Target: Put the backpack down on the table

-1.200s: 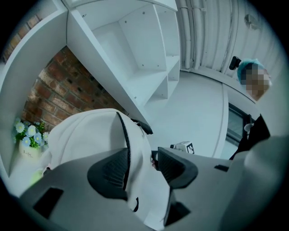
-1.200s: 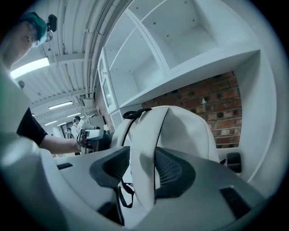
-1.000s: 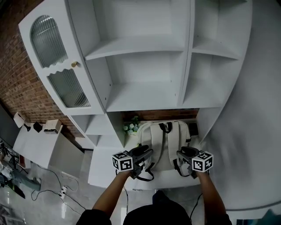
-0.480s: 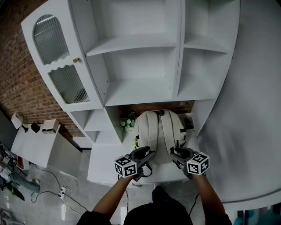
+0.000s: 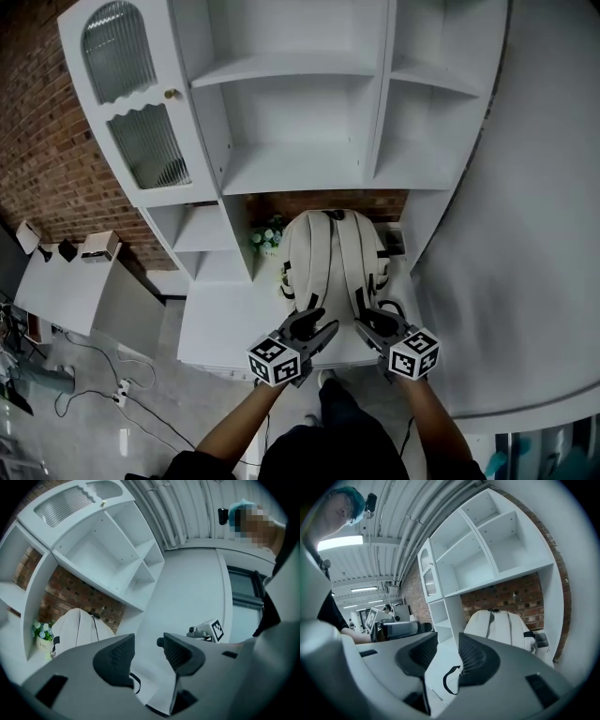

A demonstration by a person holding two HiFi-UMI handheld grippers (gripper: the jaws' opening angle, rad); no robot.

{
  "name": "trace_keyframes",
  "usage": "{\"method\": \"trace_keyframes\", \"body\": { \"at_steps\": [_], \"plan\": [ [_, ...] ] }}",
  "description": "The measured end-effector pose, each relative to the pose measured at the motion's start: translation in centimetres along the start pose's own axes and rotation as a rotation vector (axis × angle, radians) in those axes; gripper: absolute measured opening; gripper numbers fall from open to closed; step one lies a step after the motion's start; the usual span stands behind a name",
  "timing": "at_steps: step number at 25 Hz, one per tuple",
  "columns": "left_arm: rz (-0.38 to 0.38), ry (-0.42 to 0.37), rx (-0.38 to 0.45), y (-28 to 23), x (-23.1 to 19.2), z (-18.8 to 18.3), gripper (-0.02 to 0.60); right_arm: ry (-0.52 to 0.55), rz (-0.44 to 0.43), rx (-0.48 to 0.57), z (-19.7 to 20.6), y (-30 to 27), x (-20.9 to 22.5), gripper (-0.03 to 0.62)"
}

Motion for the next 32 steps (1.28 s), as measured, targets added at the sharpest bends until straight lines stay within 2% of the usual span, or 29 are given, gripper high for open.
{"method": "trace_keyframes", "body": {
  "at_steps": [2, 6, 10, 13, 15, 17, 20, 22, 24, 28, 32],
  "plan": [
    [-0.003, -0.021, -0.004, 0.4, 1.1, 0.3, 0.204, -0.006, 0.000, 0.025, 0.2, 0.4, -1.0, 0.146],
    [0.011, -0.033, -0.027, 0.3, 4.0, 1.7, 0.204, -0.046, -0.052, 0.063, 0.7, 1.9, -3.1, 0.141],
    [0.001, -0.030, -0.007, -0.4, 6.3, 1.6, 0.192, 0.005, -0.031, 0.092, -0.2, 3.8, -4.1, 0.120],
    [-0.020, -0.023, -0.005, -1.4, 8.2, 2.0, 0.164, -0.004, -0.023, 0.113, -0.4, 5.6, -3.8, 0.110],
    [-0.046, -0.015, -0.013, -2.1, 9.7, 2.4, 0.150, -0.066, -0.027, 0.133, -0.4, 7.3, -3.2, 0.101],
    [-0.096, -0.018, -0.028, -2.9, 11.1, 2.9, 0.115, -0.122, -0.034, 0.146, -0.5, 9.2, -2.6, 0.065],
    [-0.157, 0.020, 0.002, -3.7, 13.0, 3.3, 0.063, -0.117, -0.042, 0.145, -0.9, 12.2, -1.9, 0.051],
    [-0.162, 0.068, 0.043, -3.8, 14.8, 3.7, 0.034, -0.095, -0.036, 0.139, -0.7, 14.2, -1.6, 0.048],
    [-0.162, 0.085, 0.051, -4.1, 16.8, 4.3, 0.018, -0.101, -0.028, 0.136, -0.2, 16.1, -1.4, 0.037],
    [-0.227, -0.021, 0.026, -4.3, 21.8, 5.3, 0.017, -0.156, -0.028, 0.125, 1.2, 19.1, -2.1, 0.026],
    [-0.314, -0.107, 0.112, -4.0, 26.0, 5.4, 0.017, -0.145, -0.041, 0.071, 2.9, 21.0, -3.4, 0.026]
  ]
}}
Point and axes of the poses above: the fingertips, and each gripper's own axes: y backward along the fingers, x to its right, z out of its underside, the point moved 6 cm from there along y, backward along the fingers, and after that the axes turned 3 degrees about -y, right-handed, at the moved point
